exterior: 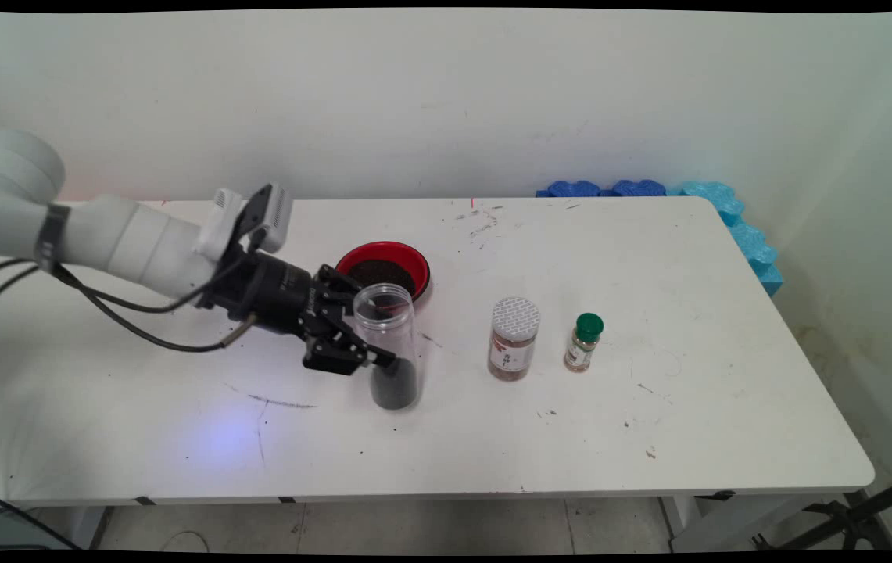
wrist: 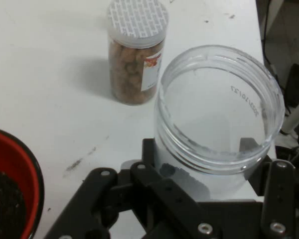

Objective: Pour the black seasoning powder in the red bowl

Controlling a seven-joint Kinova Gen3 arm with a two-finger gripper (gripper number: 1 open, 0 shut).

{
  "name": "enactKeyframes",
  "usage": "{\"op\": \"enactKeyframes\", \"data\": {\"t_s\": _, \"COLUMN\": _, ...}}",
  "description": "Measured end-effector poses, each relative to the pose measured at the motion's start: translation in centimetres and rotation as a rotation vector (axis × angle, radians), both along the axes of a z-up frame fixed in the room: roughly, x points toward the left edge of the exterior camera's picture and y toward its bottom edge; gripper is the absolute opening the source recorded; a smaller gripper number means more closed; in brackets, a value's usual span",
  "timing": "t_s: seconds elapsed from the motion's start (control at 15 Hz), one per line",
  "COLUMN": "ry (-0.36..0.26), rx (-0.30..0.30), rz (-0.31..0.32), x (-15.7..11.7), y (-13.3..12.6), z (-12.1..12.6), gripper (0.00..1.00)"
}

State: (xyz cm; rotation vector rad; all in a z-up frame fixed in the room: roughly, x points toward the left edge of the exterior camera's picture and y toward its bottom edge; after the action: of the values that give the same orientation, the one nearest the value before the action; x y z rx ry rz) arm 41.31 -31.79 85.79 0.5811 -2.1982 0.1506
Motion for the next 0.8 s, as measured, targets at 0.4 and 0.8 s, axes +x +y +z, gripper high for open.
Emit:
{"op": "enactKeyframes", "data": {"t_s": 0.4, "ry": -0.001, "rx": 0.004, "rz": -0.041, "x": 1.6, "y": -0.1, "z": 3.8, "gripper": 0.00}}
{"op": "enactKeyframes", "data": {"t_s": 0.8, "ry": 0.021, "rx": 0.035, "rz": -0.027, "x": 2.4, "y": -1.5, "z": 7.4, "gripper": 0.00}}
